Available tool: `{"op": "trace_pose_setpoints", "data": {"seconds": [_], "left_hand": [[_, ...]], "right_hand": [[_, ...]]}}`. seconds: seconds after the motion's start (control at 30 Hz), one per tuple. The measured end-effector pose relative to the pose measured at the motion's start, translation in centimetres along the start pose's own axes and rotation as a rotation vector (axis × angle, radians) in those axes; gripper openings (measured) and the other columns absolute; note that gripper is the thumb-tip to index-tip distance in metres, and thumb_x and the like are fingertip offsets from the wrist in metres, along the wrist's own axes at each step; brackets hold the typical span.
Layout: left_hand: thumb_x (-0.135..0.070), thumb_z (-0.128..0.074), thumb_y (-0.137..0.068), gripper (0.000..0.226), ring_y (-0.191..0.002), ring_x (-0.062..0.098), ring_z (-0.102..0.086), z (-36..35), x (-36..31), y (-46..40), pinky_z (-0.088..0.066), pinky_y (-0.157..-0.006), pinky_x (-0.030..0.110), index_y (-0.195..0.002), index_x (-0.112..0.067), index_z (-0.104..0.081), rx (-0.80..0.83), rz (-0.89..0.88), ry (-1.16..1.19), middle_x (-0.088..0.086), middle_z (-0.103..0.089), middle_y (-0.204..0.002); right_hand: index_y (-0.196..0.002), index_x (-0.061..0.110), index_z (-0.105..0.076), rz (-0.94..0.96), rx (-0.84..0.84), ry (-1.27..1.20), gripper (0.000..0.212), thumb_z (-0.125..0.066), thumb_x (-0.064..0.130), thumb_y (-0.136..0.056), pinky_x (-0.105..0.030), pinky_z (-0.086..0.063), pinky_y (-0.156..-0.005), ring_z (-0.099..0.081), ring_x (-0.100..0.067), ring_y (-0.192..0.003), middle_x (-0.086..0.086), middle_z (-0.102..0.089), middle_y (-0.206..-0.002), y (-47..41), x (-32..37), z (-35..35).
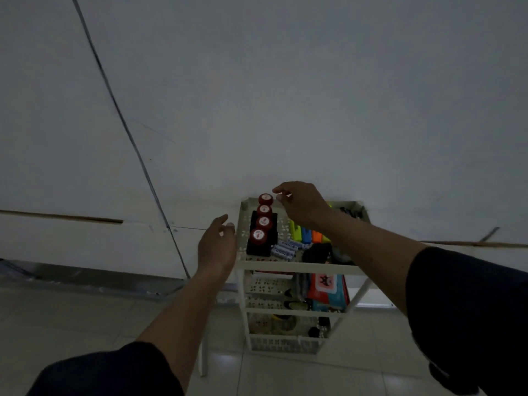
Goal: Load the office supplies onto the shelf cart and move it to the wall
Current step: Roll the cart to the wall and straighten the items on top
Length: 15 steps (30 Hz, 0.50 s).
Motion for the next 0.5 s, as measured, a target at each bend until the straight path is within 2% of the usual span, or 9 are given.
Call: {"op": "trace_pose_setpoints", "data": {"seconds": [0.13,0.2,0.3,0.37,0.5], "left_hand": [[-0.036,-0.042,-0.099,0.042,-0.130,0.021,-0.047,0.5,-2.2,1.1,-0.035,-0.102,0.027,-0.139,-0.024,-0.051,0.013,-0.127,-0.032,0.003,-0.050,-0.145],[-0.038,-0.044,-0.099,0.045,-0.131,0.021,-0.046,0.9,-3.3,2.2,-0.035,-0.109,0.033,-0.141,-0.022,-0.049,-0.006,-0.226,-0.068,0.003,-0.049,-0.146],[-0.048,-0.042,-0.095,0.057,-0.138,0.020,-0.036,1.7,-4.5,3.5,-0.026,-0.110,0.030,-0.147,-0.023,-0.039,-0.031,-0.387,-0.126,0.003,-0.040,-0.151],[-0.053,-0.038,-0.092,0.064,-0.141,0.018,-0.031,2.5,-5.1,4.1,-0.022,-0.112,0.030,-0.149,-0.026,-0.033,-0.037,-0.459,-0.102,0.001,-0.035,-0.155],[-0.055,-0.037,-0.093,0.065,-0.144,0.013,-0.027,3.0,-5.2,5.1,-0.021,-0.116,0.032,-0.151,-0.028,-0.027,-0.003,-0.465,-0.005,-0.004,-0.029,-0.158]], "right_hand": [[-0.135,0.019,-0.052,-0.071,-0.074,0.031,0.037,-0.044,0.032,-0.101,-0.037,-0.042,-0.102,-0.050,-0.027,-0.123,-0.010,-0.053,-0.136,3.4,-0.5,2.8],[-0.139,0.022,-0.046,-0.118,-0.216,0.078,0.042,-0.041,0.035,-0.100,-0.043,-0.042,-0.103,-0.046,-0.029,-0.127,-0.010,-0.049,-0.139,5.9,-1.0,4.9],[-0.146,0.027,-0.033,-0.212,-0.476,0.180,0.051,-0.039,0.041,-0.097,-0.049,-0.040,-0.103,-0.038,-0.030,-0.133,-0.008,-0.037,-0.150,10.3,-2.4,8.7],[-0.150,0.031,-0.024,-0.276,-0.589,0.114,0.057,-0.037,0.045,-0.096,-0.049,-0.034,-0.107,-0.032,-0.029,-0.138,-0.006,-0.029,-0.155,13.3,-3.9,10.9],[-0.152,0.034,-0.017,-0.329,-0.611,-0.004,0.057,-0.032,0.046,-0.098,-0.049,-0.029,-0.113,-0.026,-0.027,-0.143,-0.003,-0.023,-0.159,17.3,-6.8,12.6]]}}
Point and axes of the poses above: each hand's wrist, its own y-axis away from the middle knuckle, its own z-axis out of the back of the hand, x = y × z, the point moved 6 cm from there along -y, towards the middle knuckle
